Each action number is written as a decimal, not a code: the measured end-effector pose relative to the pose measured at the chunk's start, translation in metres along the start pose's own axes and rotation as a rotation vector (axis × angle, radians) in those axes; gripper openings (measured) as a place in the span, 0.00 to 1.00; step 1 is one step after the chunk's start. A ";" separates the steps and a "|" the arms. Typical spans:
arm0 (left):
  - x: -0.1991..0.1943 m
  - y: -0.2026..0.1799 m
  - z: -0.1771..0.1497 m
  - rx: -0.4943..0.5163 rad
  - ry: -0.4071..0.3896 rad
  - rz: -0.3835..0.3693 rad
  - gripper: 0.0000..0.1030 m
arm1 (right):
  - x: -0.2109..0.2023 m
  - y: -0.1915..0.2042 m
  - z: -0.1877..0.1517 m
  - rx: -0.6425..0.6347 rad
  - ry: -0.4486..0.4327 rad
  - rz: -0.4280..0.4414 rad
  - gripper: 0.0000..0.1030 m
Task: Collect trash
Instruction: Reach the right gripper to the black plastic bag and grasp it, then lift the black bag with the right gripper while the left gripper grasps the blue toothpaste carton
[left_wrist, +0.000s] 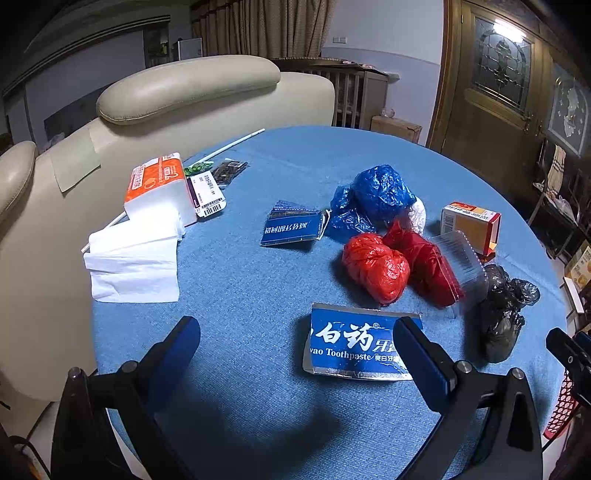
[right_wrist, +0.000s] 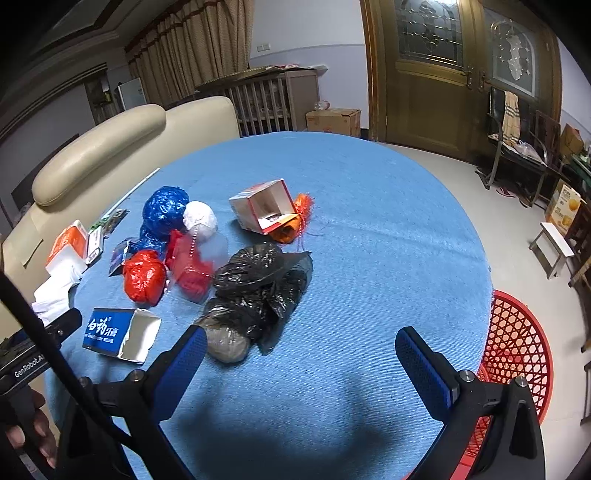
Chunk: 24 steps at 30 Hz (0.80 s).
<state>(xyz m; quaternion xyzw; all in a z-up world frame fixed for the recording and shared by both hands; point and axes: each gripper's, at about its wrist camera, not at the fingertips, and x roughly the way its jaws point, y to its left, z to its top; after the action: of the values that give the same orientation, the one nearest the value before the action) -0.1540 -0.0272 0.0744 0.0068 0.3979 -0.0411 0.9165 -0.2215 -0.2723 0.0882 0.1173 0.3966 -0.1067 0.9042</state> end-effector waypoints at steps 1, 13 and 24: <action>0.000 0.000 0.000 0.000 -0.001 0.000 1.00 | -0.001 0.001 0.000 0.000 -0.001 0.003 1.00; 0.002 0.004 -0.007 -0.016 0.010 -0.016 1.00 | 0.009 0.007 0.006 0.029 0.019 0.070 1.00; 0.006 0.001 -0.010 -0.005 0.033 -0.039 1.00 | 0.079 0.033 0.017 -0.026 0.156 0.090 0.62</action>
<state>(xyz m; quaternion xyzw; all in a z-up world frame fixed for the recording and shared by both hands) -0.1572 -0.0259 0.0627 -0.0023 0.4133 -0.0578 0.9088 -0.1474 -0.2540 0.0449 0.1311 0.4613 -0.0512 0.8760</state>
